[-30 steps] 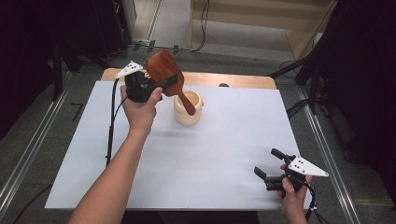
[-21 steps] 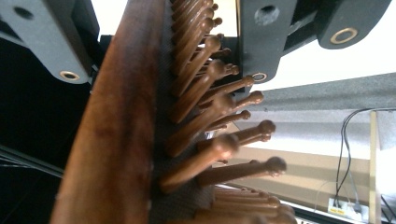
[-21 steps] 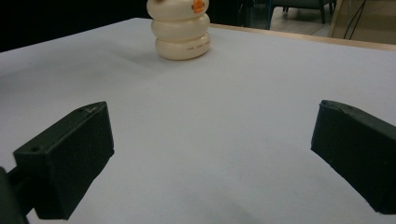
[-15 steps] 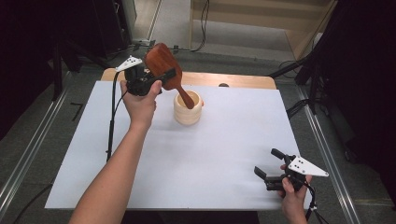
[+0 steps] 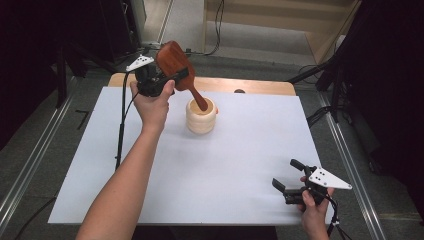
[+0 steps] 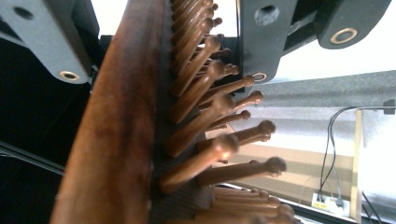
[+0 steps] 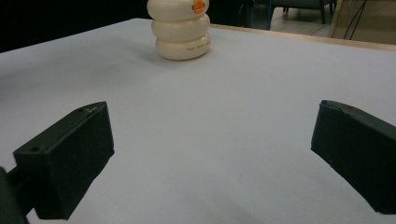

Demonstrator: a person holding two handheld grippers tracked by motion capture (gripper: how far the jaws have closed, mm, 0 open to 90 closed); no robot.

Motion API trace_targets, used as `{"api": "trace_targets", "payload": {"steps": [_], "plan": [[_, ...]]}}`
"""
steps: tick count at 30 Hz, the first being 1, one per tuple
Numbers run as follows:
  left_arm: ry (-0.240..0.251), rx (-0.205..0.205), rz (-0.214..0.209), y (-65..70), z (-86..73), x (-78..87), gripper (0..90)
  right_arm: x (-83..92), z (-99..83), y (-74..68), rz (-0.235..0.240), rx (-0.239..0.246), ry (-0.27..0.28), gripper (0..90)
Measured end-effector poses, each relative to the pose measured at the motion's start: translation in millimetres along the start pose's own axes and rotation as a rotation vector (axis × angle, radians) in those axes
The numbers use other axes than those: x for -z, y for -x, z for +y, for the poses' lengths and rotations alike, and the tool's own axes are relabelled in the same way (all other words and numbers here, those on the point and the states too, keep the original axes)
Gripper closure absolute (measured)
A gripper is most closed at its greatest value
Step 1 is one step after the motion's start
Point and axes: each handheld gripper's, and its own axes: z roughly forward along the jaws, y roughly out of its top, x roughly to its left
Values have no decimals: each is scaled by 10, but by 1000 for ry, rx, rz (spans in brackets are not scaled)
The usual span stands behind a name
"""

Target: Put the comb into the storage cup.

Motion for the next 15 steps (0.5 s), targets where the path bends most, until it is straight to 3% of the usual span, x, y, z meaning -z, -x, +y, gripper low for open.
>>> {"api": "trace_targets", "payload": {"steps": [15], "plan": [[-41, -44, 50, 12, -140, -175, 552, 4, -1, 2, 4, -3, 4, 0]]}}
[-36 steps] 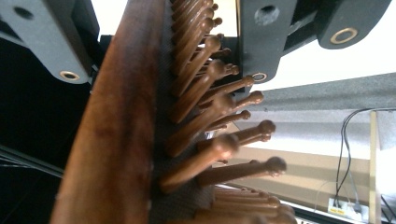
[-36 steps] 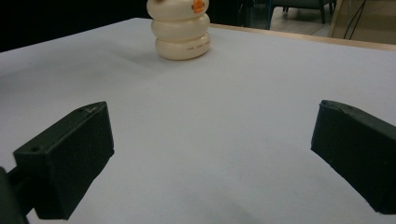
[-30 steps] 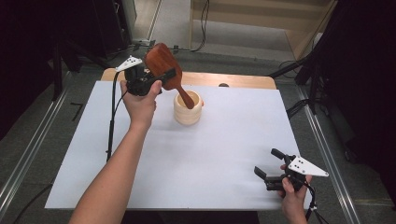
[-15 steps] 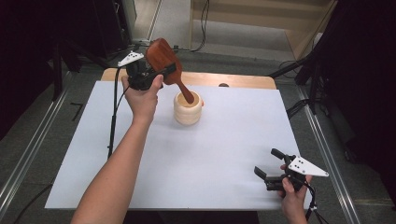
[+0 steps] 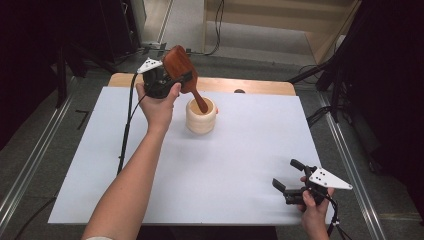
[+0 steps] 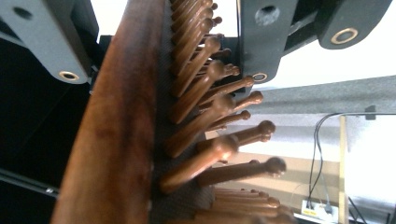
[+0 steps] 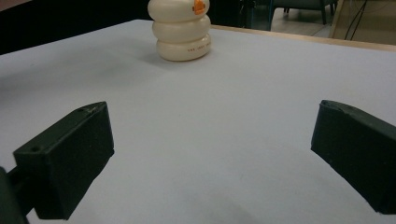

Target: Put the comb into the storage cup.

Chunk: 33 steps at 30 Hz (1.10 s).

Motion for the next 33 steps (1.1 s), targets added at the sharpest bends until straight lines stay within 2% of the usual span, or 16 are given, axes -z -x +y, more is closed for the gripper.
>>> {"api": "trace_targets", "payload": {"steps": [7, 21, 33], "plan": [[-17, -7, 14, 9, -84, -77, 551, 1, 0, 5, 2, 2, 0, 0], [-35, 20, 37, -42, -267, -134, 551, 1, 0, 6, 2, 2, 1, 0], [-52, 31, 52, -31, -446, -190, 550, -4, 1, 0, 1, 1, -1, 0]]}}
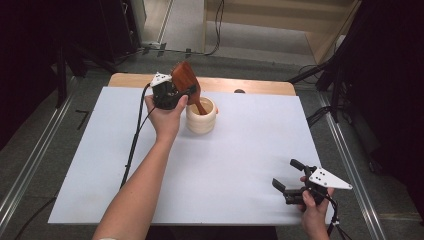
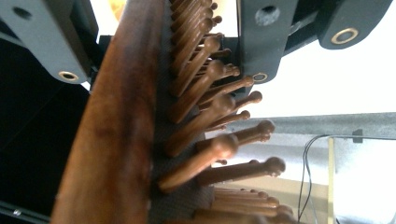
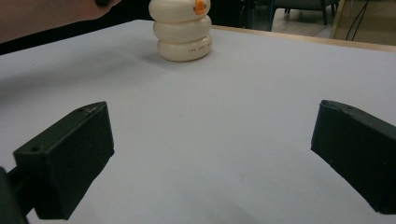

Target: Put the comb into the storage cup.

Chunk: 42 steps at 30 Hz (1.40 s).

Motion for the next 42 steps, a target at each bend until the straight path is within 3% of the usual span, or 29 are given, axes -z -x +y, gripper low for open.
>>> {"api": "trace_targets", "payload": {"steps": [8, 27, 42], "plan": [[-3, -2, 3, 29, -69, -29, 550, -2, 0, 2, 0, 1, 1, 0], [29, 75, 34, 36, -241, -36, 547, -6, 0, 1, 2, 2, 1, 0], [33, 44, 72, -10, -234, 14, 424, -10, 1, -2, 2, 5, -1, 0]]}}
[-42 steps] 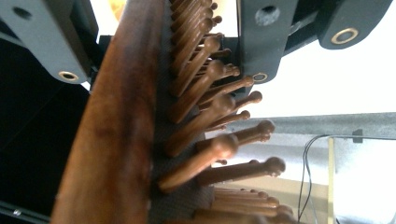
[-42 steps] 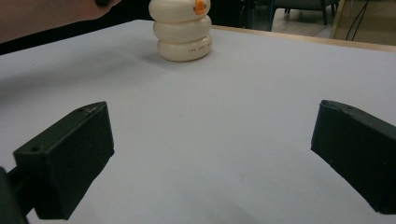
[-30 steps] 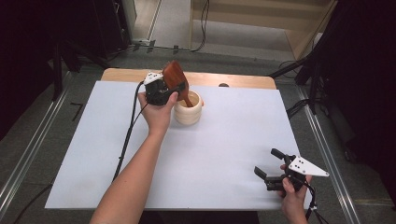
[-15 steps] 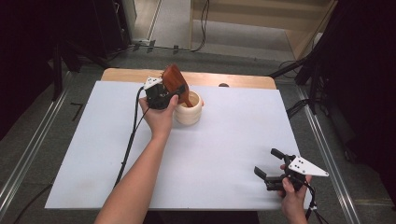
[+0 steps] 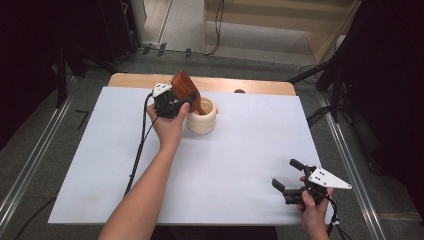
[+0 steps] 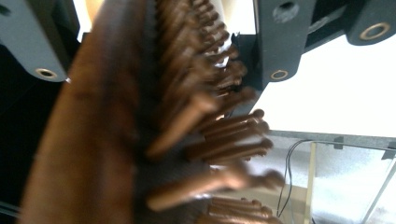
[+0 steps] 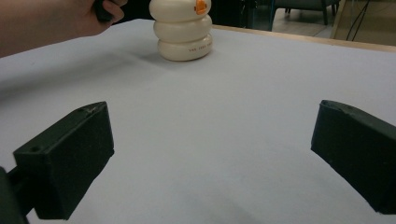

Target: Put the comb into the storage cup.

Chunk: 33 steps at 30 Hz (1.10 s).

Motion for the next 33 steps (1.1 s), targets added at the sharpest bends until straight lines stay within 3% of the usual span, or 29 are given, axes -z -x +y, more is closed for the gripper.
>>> {"api": "trace_targets", "payload": {"steps": [4, 9, 13, 20, 33], "plan": [[-14, -27, 7, -6, -7, -1, 312, -3, 0, 0, 0, 3, 1, 0], [-44, -79, -14, 14, -38, -23, 159, -4, 0, 0, 0, 3, 1, 0], [-63, -89, -8, 19, -61, -39, 6, -4, 0, 0, 0, 3, 0, 0], [-51, -129, -1, 44, -51, 13, 0, -5, 0, 1, 0, 3, 0, 0], [-79, -134, -8, -5, -94, 102, 0, -12, 1, 1, -4, 4, -1, 0]]}}
